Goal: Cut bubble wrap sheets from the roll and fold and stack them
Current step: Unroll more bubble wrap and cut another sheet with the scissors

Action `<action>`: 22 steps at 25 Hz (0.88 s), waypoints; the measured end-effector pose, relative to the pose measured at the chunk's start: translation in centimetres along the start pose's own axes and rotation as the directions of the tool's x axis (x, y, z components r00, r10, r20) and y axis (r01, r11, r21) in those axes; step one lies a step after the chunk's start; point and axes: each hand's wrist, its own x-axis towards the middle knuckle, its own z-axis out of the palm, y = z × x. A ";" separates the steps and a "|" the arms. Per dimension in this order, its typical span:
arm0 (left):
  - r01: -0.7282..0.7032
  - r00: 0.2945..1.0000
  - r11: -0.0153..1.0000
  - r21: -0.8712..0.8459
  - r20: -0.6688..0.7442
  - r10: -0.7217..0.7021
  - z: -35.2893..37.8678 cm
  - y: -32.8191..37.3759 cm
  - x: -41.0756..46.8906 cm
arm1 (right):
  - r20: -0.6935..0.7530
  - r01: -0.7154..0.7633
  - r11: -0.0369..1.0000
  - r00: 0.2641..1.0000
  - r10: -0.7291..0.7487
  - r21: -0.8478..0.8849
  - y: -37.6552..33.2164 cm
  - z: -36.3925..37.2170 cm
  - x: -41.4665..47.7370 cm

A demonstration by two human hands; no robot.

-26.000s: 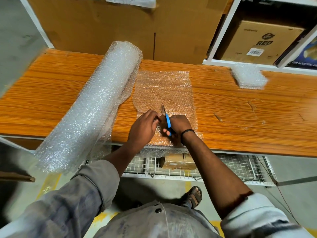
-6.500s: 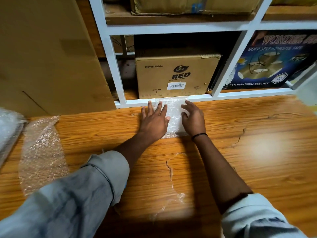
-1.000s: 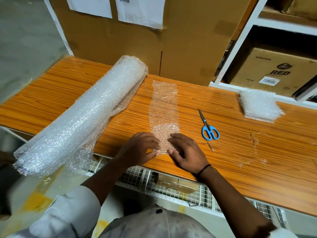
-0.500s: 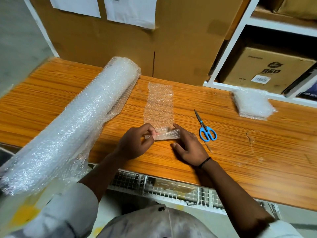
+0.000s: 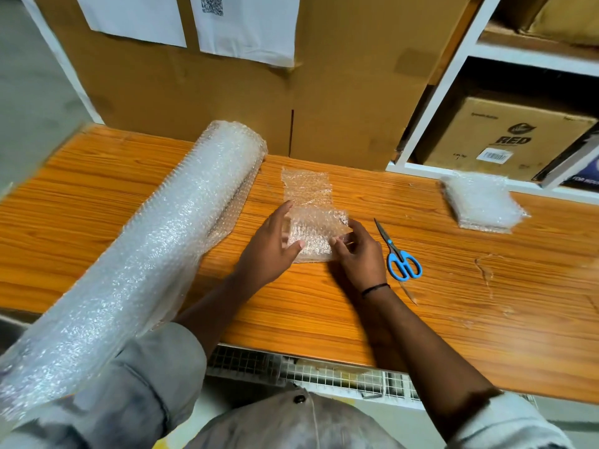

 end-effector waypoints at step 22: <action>-0.082 0.990 0.689 0.720 0.137 -0.026 4.0 -4.1 2.6 | 0.440 0.464 0.763 0.859 -0.262 -0.450 2.0 4.1 3.5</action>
